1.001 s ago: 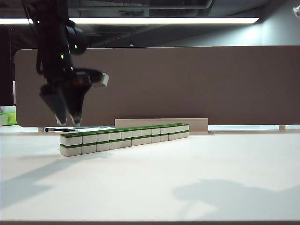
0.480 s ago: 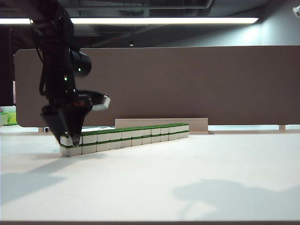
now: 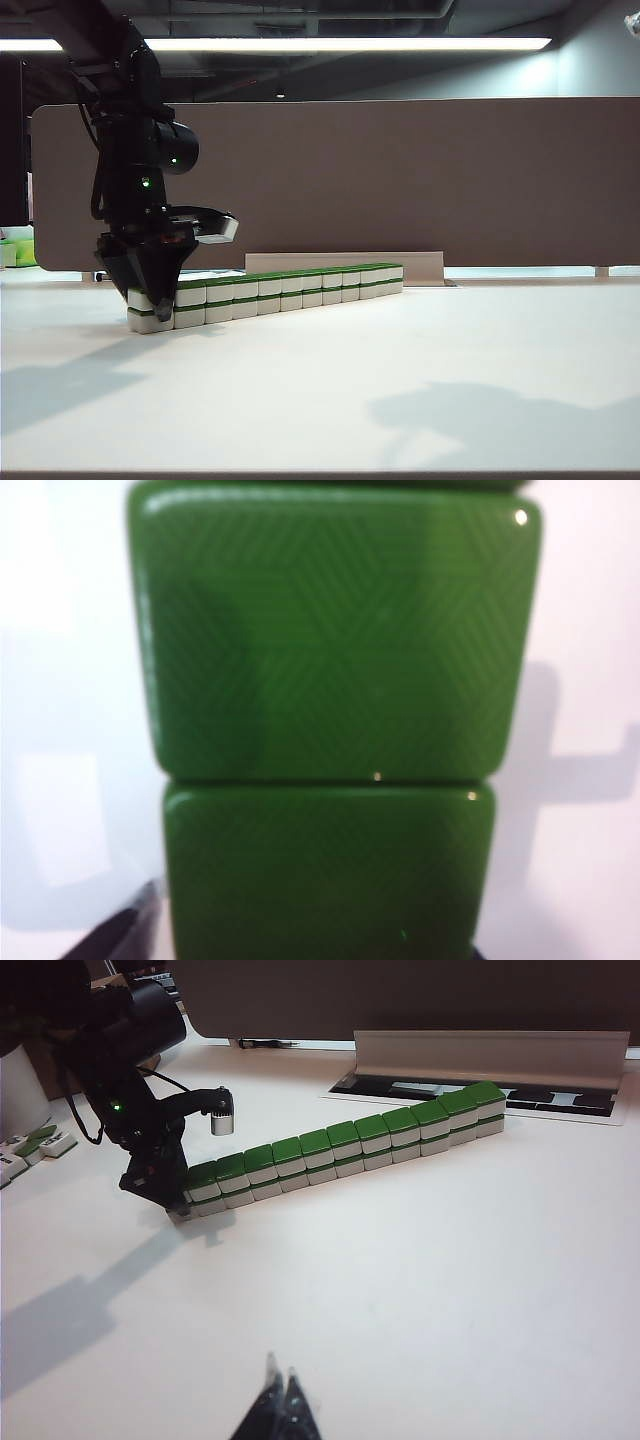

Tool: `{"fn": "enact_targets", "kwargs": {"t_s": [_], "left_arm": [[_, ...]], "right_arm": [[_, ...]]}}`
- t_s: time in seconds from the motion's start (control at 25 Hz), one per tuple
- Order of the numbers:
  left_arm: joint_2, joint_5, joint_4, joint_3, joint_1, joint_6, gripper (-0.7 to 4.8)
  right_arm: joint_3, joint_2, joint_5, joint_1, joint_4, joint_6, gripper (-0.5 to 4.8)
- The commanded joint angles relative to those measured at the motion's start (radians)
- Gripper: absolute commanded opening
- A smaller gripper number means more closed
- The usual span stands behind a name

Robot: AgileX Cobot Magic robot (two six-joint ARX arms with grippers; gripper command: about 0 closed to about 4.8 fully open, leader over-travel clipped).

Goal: Take a mahjong tile from the mahjong wall and then place it on the table close to you.

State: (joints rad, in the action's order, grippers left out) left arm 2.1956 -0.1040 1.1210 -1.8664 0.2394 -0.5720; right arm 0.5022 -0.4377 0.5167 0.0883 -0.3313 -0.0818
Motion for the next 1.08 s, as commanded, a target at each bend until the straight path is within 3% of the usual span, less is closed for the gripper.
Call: {"fn": "enact_targets", "kwargs": {"t_s": [0.04, 1.08], "left_arm": [[-0.003, -0.001, -0.001, 0.000, 0.001, -0.004, 3.16], [0.020, -0.012, 0.024, 0.001, 0.001, -0.003, 3.13]], "right_arm": [[0.005, 0.001, 0.002, 0.000, 0.009, -0.001, -0.01], [0.005, 0.001, 0.000, -0.001, 0.010, 0.000, -0.01]]}}
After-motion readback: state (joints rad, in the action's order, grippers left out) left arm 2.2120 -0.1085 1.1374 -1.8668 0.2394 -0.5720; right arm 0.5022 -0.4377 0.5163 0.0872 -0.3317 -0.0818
